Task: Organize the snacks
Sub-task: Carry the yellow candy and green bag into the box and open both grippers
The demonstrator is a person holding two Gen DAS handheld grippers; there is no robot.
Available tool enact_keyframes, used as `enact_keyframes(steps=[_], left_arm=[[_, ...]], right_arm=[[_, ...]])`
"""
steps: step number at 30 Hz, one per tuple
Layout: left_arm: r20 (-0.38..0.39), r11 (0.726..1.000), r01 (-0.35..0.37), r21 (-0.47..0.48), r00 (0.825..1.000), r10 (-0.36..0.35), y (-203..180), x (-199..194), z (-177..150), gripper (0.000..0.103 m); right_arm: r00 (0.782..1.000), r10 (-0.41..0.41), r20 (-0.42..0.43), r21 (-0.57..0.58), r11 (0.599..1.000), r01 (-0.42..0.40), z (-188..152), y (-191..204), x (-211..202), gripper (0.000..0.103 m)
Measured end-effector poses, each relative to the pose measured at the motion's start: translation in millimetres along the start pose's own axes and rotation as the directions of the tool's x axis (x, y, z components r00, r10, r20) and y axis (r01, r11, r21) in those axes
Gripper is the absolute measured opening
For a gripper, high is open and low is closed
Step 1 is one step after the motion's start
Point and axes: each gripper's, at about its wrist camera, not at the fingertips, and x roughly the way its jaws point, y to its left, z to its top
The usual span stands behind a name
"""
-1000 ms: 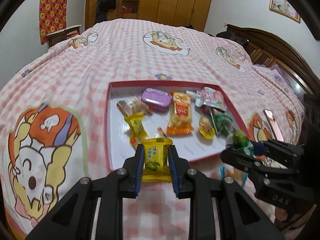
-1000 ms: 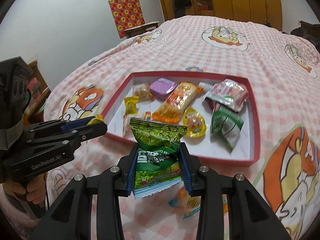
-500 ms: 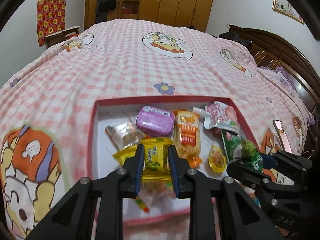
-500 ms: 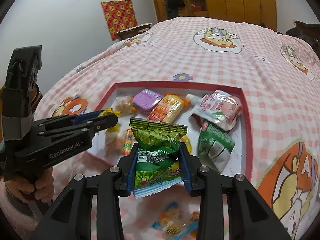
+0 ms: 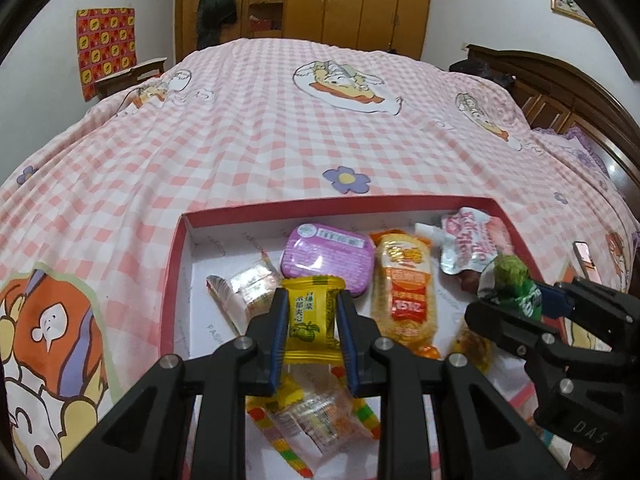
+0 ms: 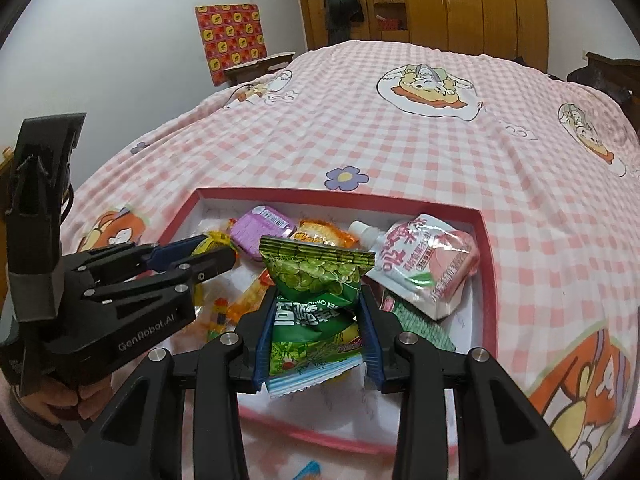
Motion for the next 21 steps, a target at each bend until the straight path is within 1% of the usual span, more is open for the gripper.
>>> enact_keyframes(steps=[4,9,13,21], left_arm=[[-0.017,1.000,-0.010,-0.027,1.000,0.009,7,8,0,0.025],[-0.022,0.998,-0.004,-0.056,1.000,0.002,12,12,0,0.025],[-0.032,0.998,-0.012,-0.062,0.999,0.010,14,15,-1,0.025],[-0.026,0.998,-0.009,-0.066,1.000,0.007,14,16,-2,0.025]], right_arm=[[1.000,-0.001,-0.012,0.014,1.000,0.002,0,-4,11,0.038],[1.000,-0.001,-0.013,0.031,1.000,0.001,0,-9,19,0.038],[1.000,0.010,-0.020,0.056,0.998,-0.008,-1,-13,27,0.038],[1.000,0.002,-0.024,0.048,0.999,-0.001,-3,-11,29,0.038]])
